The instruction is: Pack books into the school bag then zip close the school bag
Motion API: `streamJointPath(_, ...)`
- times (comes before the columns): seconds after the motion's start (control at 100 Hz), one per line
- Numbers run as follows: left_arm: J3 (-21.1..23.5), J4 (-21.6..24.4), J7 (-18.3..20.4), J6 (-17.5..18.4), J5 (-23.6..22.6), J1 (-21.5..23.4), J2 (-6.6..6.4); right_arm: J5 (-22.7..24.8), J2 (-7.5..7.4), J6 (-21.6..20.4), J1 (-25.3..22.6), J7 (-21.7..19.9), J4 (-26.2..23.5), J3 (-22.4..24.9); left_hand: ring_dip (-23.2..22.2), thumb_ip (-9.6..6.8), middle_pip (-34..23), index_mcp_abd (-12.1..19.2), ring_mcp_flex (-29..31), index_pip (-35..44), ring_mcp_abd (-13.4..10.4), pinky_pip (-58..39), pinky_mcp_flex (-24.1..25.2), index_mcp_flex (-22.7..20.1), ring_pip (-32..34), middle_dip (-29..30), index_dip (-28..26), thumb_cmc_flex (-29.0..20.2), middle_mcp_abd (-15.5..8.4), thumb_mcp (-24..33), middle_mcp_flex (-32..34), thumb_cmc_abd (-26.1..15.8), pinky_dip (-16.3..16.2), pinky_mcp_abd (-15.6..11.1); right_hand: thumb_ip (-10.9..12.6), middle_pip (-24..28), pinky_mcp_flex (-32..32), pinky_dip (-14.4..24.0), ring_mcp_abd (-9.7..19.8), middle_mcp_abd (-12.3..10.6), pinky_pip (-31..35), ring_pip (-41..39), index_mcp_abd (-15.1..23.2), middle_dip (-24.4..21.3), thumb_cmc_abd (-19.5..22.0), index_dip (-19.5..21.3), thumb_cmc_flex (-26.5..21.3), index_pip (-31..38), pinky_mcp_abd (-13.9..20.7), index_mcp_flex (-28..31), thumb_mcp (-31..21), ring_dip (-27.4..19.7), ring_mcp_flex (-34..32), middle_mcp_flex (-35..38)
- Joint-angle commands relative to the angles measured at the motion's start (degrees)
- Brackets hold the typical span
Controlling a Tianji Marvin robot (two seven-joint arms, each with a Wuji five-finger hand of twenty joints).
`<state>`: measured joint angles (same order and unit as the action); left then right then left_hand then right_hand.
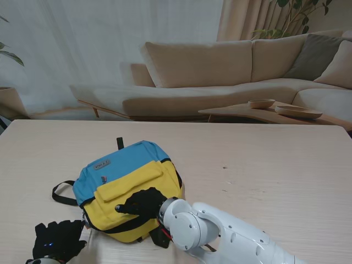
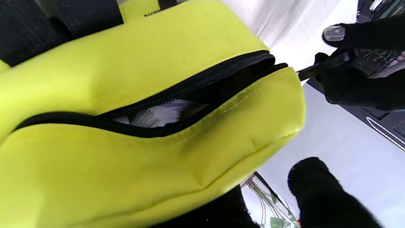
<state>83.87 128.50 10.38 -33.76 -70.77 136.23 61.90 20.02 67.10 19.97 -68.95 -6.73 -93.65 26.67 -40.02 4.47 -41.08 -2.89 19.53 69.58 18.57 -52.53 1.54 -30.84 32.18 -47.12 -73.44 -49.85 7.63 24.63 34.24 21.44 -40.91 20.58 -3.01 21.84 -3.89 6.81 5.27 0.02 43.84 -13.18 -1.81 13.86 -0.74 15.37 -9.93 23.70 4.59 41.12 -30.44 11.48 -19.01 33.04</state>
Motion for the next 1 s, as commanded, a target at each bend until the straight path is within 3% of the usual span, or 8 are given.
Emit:
streamJointPath(0.0,-0.9,1.1,0.3,0.6,0.6,1.4,0.41,0.2,0.52,0.5,-0.7,-2.1,1.7,-1.6,-1.2,-0.51,-1.3,0.6,1.2,1.9,1.3,-2.6,0.1,-2.3,1.8,-1.3,-1.4,-1.6,0.5,1.0,1.5,0.8,-0.7,1.3,2.4,1.2,3.1,3.1,-0.9,3.0,4.1,-1.3,-0.8,0.3,1.6,0.2,2.0,-0.5,-6.2,1.6,2.5,0.5,-2.2,2.8)
streamJointPath(0.3,-4.8,2.1,-0.9,2.1,1.8,2.4,0.0,-0.3,0.93,1.5,0.2,-2.5,2.0,-2.9,-1.2,-0.56,-1.1,0.4,1.3,1.9,1.4,-3.3,-0.1,-2.2,2.1,-2.1,-1.5,-1.7,0.6,1.3,1.5,0.8,-0.7,1.3,3.2,0.8,3.4,3.4,-1.1,3.2,4.6,-1.3,-1.0,0.2,2.3,0.5,1.8,-1.0,-6.2,2.1,3.9,0.5,-2.6,3.4)
streamJointPath(0.67,-8.9,5.1,-0.9,5.8,0.0,4.5,-0.55,-0.5,1.23,2.7,0.3,-2.3,1.8,-3.1,-1.4,-0.63,-1.0,0.3,1.9,1.9,1.7,-4.3,-0.5,-2.4,2.5,-2.8,-1.8,-1.5,0.8,1.7,2.2,1.0,-0.9,1.5,3.9,0.7,3.3,3.5,-1.2,3.2,4.7,-1.2,-1.3,0.2,2.2,0.8,1.6,-1.5,-6.3,2.1,4.3,0.5,-2.5,3.3)
streamJointPath(0.99,-11.3,5.5,7.0,10.5,2.6,0.4,-1.77,-0.6,1.51,3.2,0.4,-2.0,1.9,-3.2,-1.5,-0.57,-0.6,0.5,2.1,1.7,1.9,-4.7,-0.7,-2.6,2.8,-3.1,-2.0,-1.4,0.7,1.9,2.2,1.1,-0.9,1.6,4.3,0.7,3.2,3.6,-1.2,3.1,4.7,-1.1,-1.2,0.2,2.0,1.0,1.4,-1.9,-6.2,1.7,4.4,0.4,-2.3,2.9)
